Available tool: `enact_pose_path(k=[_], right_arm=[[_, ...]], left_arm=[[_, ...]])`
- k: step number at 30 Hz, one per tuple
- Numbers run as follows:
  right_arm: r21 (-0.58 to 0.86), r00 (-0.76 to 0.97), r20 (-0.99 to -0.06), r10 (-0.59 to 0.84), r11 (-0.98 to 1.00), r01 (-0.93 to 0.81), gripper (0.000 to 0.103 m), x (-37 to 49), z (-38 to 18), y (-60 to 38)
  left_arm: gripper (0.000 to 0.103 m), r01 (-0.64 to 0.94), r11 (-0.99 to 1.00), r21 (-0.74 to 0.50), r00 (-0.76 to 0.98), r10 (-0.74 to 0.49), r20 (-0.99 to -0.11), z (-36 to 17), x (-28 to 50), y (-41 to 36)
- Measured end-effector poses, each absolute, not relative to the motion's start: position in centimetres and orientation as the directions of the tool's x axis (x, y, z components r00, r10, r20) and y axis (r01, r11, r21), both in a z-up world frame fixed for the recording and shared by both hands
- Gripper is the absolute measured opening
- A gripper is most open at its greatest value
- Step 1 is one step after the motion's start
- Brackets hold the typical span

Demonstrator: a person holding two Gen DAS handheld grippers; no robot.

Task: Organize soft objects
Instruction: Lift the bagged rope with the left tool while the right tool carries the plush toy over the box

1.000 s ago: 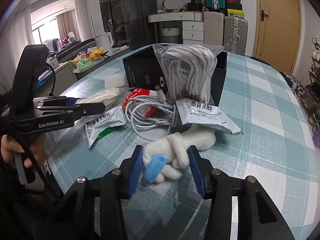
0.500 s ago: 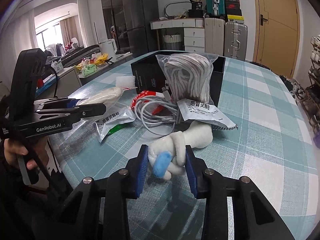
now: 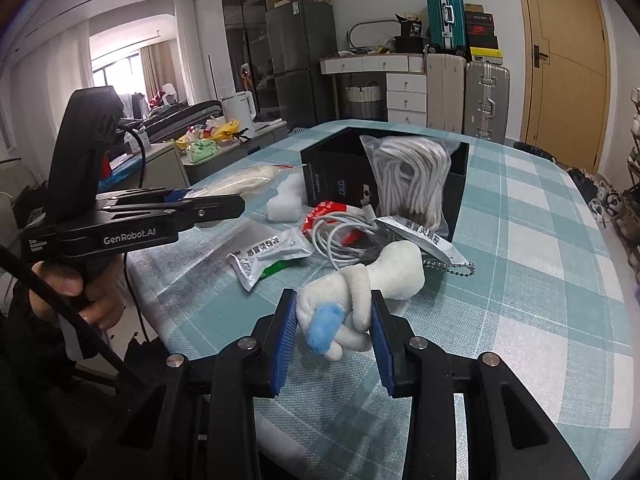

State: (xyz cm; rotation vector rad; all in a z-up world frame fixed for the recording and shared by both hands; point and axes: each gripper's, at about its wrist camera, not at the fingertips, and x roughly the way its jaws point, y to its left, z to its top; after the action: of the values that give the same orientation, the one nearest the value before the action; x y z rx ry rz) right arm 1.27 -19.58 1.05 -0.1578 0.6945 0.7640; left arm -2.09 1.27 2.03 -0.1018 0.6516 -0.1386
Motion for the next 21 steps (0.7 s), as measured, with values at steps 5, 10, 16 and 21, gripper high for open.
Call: enact_pose_path(k=[5,10,16,21], right_arm=[[0.127,0.51,-0.6,0.617,0.702,-0.701,0.035,0.4,2.2,-19.5],[0.122,0.512,-0.575,0.638,0.686,-0.717,0.035,-0.1,3.3,-19.1],[0.149,0.497,-0.547,0.674,0.662,-0.734,0.035,-0.2,4.3,-18.8],[0.157,0.498,-0.525,0.691,0.653,-0.741,0.035,-0.1,5.1,-18.4]], left_arm=[[0.033,0.086,0.985,-0.148,0.797,-0.157,-0.584,2.5,-2.2,1.8],[0.033,0.081,0.985,-0.152,0.8,-0.155,-0.58,2.7,-2.2,2.0],[0.033,0.083,0.985,-0.153,0.803,-0.157,-0.575,2.9,-2.2,2.0],[0.033,0.082,0.985,-0.15,0.808,-0.154,-0.569,3.2,-2.2,2.0]])
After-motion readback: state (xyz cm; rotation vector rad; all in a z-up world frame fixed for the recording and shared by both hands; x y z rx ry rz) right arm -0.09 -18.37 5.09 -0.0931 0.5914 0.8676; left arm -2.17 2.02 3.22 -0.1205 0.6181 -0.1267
